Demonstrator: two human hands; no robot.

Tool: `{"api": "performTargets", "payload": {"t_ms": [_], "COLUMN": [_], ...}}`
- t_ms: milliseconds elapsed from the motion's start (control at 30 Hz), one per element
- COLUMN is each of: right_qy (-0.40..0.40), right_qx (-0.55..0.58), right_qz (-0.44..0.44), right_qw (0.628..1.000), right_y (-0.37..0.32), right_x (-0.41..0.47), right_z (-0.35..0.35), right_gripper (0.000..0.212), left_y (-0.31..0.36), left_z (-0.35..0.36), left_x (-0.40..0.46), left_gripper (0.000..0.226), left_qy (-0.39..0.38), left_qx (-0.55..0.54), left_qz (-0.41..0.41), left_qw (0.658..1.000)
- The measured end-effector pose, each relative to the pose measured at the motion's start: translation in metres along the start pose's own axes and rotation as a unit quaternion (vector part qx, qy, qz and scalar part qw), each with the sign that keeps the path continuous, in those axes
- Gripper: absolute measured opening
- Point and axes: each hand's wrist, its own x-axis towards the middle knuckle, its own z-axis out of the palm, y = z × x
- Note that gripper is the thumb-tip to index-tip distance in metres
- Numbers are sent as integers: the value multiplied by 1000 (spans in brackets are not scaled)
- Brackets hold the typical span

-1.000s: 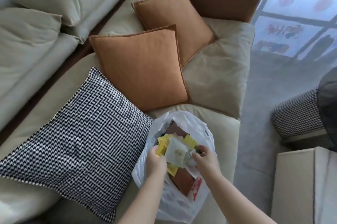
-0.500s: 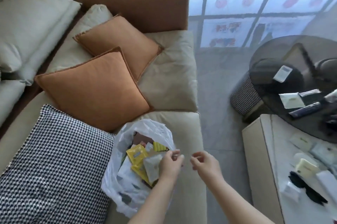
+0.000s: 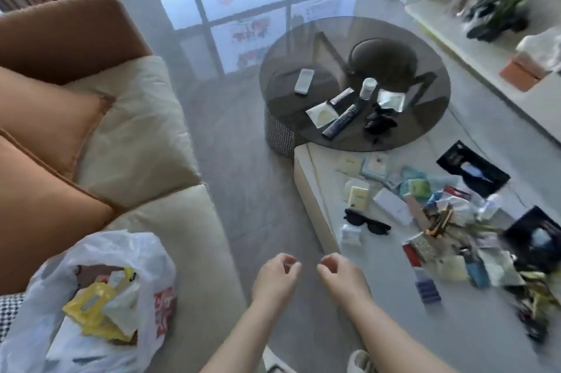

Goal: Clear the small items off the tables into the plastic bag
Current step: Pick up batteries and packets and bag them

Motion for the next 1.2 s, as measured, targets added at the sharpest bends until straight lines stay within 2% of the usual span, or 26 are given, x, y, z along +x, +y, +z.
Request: {"api": "performTargets", "payload": {"t_ms": [200,533,733,933,1067,1200], "right_qy": [24,82,65,50,60,103], "right_qx": [3,18,11,-17,-19,-36], "right_qz": [63,148,174,185,198,217], "right_qw": [998,985,982,981,978,970], "right_y": [111,255,304,330,336,337], "right_x": [6,38,68,108,127,137], "right_z": [-64,-132,-132,-102,-80,-63], "right_gripper": [23,23,30,36,47,53], "left_y": [49,107,117,118,115,115], "left_z": [90,214,264,316,344,362], "left_x": [-7,13,49,98,125,140], "left_gripper": [28,32,35,40,44,48], "left_qy": [-44,-97,-120,-129,-138,-107], "left_qx": [135,223,282,306,311,285], "left_qz": [36,66,92,97,69,28], "left_qw": [989,968,947,938,938,952]}}
